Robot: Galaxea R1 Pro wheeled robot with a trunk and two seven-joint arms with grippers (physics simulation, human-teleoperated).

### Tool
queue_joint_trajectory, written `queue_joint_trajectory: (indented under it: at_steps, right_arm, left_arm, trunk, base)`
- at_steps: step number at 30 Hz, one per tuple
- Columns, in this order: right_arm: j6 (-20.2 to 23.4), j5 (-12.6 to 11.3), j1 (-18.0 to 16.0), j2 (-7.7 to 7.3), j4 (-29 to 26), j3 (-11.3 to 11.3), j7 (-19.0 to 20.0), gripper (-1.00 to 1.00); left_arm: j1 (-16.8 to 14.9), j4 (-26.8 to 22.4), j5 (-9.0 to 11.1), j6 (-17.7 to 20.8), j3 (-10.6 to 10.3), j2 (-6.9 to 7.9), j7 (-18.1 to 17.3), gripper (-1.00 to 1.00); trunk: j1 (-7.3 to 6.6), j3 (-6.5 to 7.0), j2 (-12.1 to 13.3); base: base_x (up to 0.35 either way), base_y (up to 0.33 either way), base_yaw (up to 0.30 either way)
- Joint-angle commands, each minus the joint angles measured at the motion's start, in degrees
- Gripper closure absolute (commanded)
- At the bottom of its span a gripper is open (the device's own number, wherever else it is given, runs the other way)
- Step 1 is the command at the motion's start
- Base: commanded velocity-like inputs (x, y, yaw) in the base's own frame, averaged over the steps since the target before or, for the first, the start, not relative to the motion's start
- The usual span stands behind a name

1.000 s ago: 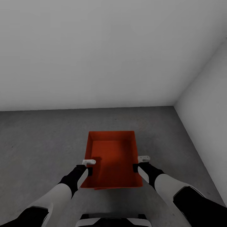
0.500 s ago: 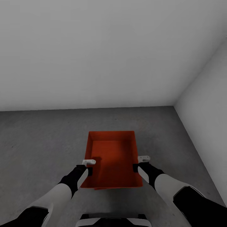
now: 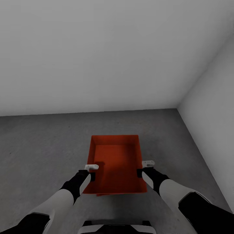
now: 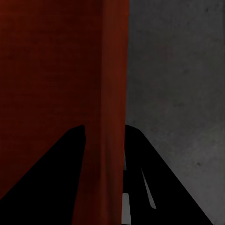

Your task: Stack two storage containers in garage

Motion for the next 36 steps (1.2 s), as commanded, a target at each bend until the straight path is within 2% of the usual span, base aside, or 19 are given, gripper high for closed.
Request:
queue_joint_trajectory:
  at_steps: [1, 36]
  right_arm:
    - [1.19, -2.89, -0.01, -0.04, -0.06, 1.23, -0.15, 1.00]
    - [1.20, -2.89, -0.01, -0.04, -0.06, 1.23, -0.13, 1.00]
  left_arm:
    - [-0.06, -0.30, -0.44, 0.33, -0.84, 0.14, 0.64, 1.00]
    - [-0.04, -0.30, -0.44, 0.37, -0.84, 0.14, 0.63, 1.00]
  trunk:
    - [0.03, -0.08, -0.10]
    - [0.03, -0.08, -0.10]
  base:
    - [0.000, 0.000, -0.013]
    - [0.000, 0.000, 0.000]
